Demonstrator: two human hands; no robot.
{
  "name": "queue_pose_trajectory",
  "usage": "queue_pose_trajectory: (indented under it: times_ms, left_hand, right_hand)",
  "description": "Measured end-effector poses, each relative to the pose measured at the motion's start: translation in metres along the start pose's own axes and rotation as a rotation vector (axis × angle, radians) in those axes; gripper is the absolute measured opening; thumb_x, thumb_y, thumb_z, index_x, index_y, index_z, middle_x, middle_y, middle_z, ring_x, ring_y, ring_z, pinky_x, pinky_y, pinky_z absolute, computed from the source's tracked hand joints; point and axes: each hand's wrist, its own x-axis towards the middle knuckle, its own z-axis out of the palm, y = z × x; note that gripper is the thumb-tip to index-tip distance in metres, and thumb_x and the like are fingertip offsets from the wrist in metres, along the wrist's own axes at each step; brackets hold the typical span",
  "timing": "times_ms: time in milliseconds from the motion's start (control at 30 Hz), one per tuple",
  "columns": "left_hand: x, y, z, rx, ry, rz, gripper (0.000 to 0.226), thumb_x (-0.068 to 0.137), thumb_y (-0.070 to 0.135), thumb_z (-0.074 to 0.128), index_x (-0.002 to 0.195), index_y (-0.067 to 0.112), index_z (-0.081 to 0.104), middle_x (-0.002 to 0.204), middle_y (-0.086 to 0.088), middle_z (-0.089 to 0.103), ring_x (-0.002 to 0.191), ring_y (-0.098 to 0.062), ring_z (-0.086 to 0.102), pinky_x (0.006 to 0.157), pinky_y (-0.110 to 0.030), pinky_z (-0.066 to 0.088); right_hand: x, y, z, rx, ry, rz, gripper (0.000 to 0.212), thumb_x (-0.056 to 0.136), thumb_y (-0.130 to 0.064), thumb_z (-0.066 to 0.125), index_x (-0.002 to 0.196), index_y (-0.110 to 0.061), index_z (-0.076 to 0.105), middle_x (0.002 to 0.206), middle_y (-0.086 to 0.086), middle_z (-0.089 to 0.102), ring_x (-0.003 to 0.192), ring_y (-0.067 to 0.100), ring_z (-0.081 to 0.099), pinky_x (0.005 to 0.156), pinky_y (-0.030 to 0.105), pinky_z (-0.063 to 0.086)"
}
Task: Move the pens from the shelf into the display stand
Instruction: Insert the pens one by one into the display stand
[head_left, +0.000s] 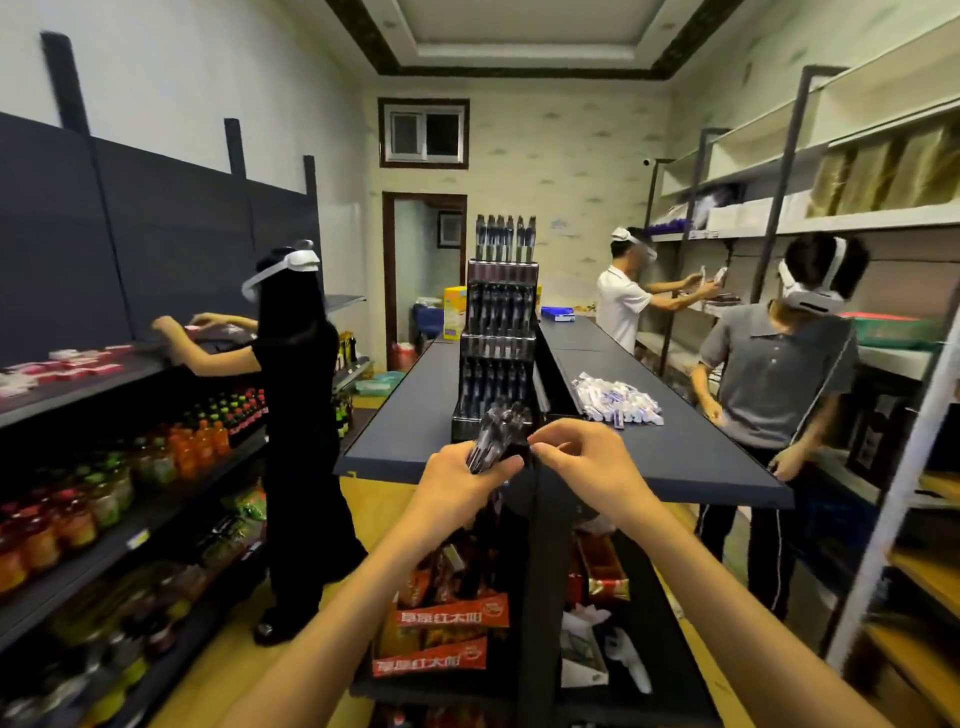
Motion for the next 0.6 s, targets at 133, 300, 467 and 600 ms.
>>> queue_pose_trajectory:
  times_ms: [133, 300, 467, 600]
  left_hand:
    - [0.020, -0.020, -0.005, -0.118, -0.072, 0.015, 0.019, 0.087, 0.043, 0.076, 0.070, 0.043, 0.069, 0.052, 0.014, 0.057, 0.045, -0.004, 0.050, 0.046, -0.017, 0.037]
    - [0.055, -0.044, -0.005, -0.101, -0.126, 0.031, 0.013, 0.088, 0.045, 0.073, 0.085, 0.032, 0.070, 0.057, 0.015, 0.062, 0.049, -0.001, 0.054, 0.051, -0.017, 0.040]
    - [0.091, -0.055, -0.010, -0.124, -0.124, 0.051, 0.030, 0.087, 0.065, 0.064, 0.079, 0.035, 0.068, 0.058, 0.006, 0.064, 0.046, -0.004, 0.054, 0.045, -0.016, 0.039]
    - [0.112, -0.066, -0.016, -0.209, -0.114, 0.001, 0.046, 0.085, 0.074, 0.060, 0.081, 0.029, 0.066, 0.066, -0.006, 0.072, 0.041, -0.017, 0.058, 0.035, -0.022, 0.038]
  right_hand:
    - [0.025, 0.003, 0.017, 0.133, -0.009, 0.043, 0.005, 0.092, -0.029, 0.072, 0.092, -0.029, 0.077, 0.084, -0.013, 0.076, 0.082, 0.000, 0.070, 0.072, 0.012, 0.050]
    - [0.056, 0.009, 0.034, 0.250, -0.013, 0.082, 0.013, 0.091, -0.034, 0.074, 0.089, -0.021, 0.078, 0.086, -0.005, 0.078, 0.080, 0.009, 0.074, 0.072, 0.021, 0.054]
    - [0.090, 0.015, 0.048, 0.418, -0.020, 0.161, 0.011, 0.095, -0.027, 0.069, 0.095, -0.017, 0.074, 0.088, 0.001, 0.078, 0.082, 0.013, 0.075, 0.066, 0.019, 0.054]
    - [0.119, 0.020, 0.071, 0.511, 0.061, 0.231, 0.012, 0.097, -0.020, 0.064, 0.094, -0.011, 0.070, 0.085, 0.008, 0.077, 0.081, 0.023, 0.076, 0.069, 0.031, 0.059]
